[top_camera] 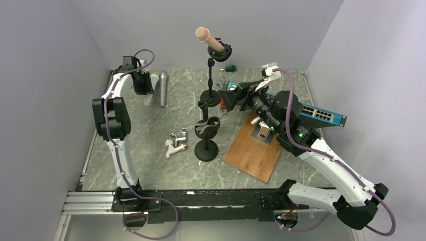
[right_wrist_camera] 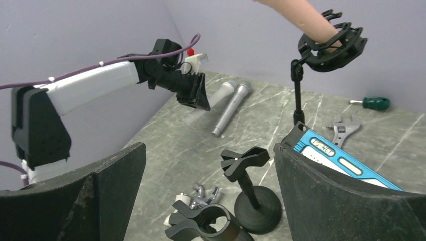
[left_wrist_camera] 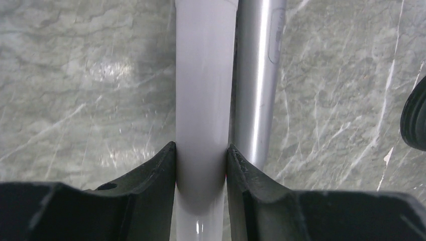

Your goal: Remove the microphone from the stand

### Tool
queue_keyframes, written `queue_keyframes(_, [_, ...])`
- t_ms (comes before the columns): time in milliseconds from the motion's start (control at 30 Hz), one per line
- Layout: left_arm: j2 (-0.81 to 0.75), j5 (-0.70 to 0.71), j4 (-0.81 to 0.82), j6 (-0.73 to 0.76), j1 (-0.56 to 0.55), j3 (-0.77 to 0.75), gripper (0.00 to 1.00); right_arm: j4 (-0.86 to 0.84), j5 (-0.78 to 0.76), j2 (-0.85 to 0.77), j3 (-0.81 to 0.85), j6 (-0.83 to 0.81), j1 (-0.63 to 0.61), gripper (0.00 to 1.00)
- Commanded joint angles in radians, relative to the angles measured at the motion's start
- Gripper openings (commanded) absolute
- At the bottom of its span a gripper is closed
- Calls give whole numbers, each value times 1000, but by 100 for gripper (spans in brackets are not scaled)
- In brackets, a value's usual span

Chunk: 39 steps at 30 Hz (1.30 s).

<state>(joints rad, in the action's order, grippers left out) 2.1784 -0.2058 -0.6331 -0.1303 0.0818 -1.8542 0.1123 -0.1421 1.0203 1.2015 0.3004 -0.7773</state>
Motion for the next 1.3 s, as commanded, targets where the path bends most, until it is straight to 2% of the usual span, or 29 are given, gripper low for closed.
queue_keyframes(0, [121,-125,-133,41,33,-198,0,-8,-56,-24,22,-30,3,100])
queue_keyframes(100, [189,-185,-163,-5,55,-260,0,-37,-51,-9,11,-21,4,100])
queue_keyframes(233, [244,-198,-200,-35,63,-320,0,-60,-29,29,13,1,2,100])
queue_keyframes(367, [256,-240,-184,-69,70,-309,14,-66,7,67,25,30,2,100])
queue_keyframes(567, [279,-253,-202,-85,70,-317,28,-71,56,93,30,67,2,100])
queue_keyframes(700, [254,-250,-188,-93,70,-293,42,-64,61,102,31,77,1,100])
queue_keyframes(833, [240,-231,-205,-93,70,-295,51,-42,60,116,49,79,2,100])
queue_keyframes(1100, [144,-218,-226,-100,75,-283,59,-4,45,137,83,71,2,100])
queue_keyframes(1267, [-2,-258,-180,-108,77,-184,61,16,33,164,113,51,3,100])
